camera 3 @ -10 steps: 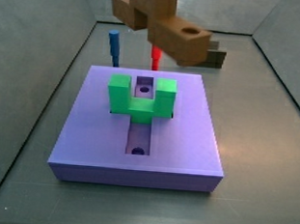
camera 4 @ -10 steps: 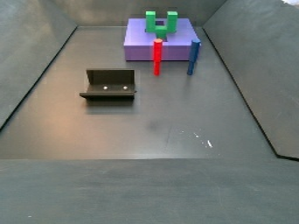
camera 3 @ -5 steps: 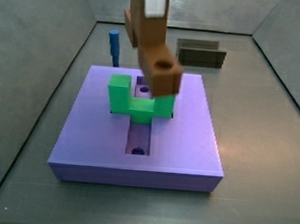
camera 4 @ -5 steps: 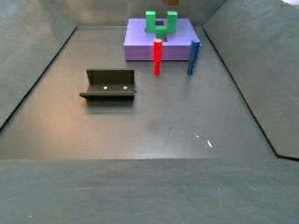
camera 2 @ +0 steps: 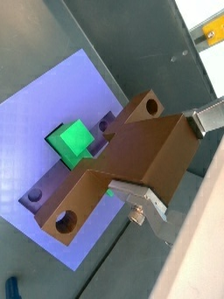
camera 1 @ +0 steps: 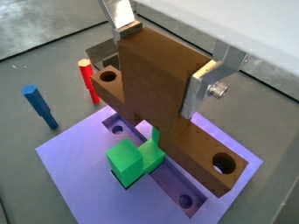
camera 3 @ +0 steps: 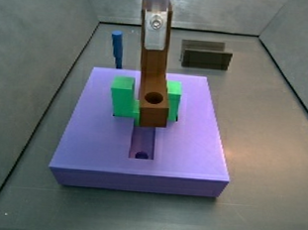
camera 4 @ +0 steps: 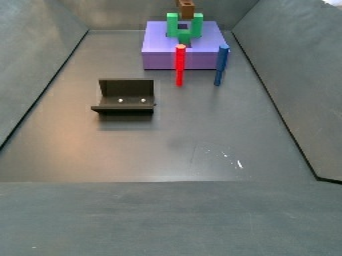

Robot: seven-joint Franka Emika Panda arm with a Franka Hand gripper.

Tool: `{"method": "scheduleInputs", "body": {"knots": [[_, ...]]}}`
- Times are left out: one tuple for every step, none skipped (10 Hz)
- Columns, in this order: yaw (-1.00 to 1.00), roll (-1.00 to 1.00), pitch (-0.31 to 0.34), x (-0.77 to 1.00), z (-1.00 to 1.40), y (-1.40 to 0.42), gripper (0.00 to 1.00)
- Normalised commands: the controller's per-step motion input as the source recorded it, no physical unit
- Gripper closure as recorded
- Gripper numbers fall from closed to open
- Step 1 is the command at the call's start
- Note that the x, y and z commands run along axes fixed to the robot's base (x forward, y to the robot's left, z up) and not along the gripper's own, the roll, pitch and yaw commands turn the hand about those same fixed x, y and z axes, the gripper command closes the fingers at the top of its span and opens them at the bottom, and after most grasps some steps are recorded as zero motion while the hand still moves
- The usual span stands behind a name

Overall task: Pick up the brown object. Move up. Move to above the board. Insert the brown object.
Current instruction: Insert the brown object.

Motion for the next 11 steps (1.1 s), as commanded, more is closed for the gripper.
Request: {"method": "scheduleInputs", "body": {"knots": [[-0.32,0.0,0.004,0.0,-0.26,0.02,1.0],[-0.25,-0.03,0.007,0.0,-0.22,0.03,1.0],[-0.18,-0.04,0.0,0.0,-0.21,0.04,1.0],[-0.19,-0.02,0.0,0.0,-0.23,0.0,1.0],[-0.19,-0.02,0.0,0.0,-0.26,0.04,1.0],[-0.18,-0.04,0.0,0.0,-0.32,0.08,1.0],[-0.13,-0.08,0.0,0.03,-0.32,0.09,1.0],[-0.08,-0.08,0.0,0.1,-0.28,0.04,1.0],[-0.09,-0.06,0.0,0.09,-0.26,0.04,1.0],[-0.08,-0.03,0.0,0.1,-0.22,0.04,1.0],[0.0,0.0,0.0,0.04,-0.16,0.0,1.0]]}}
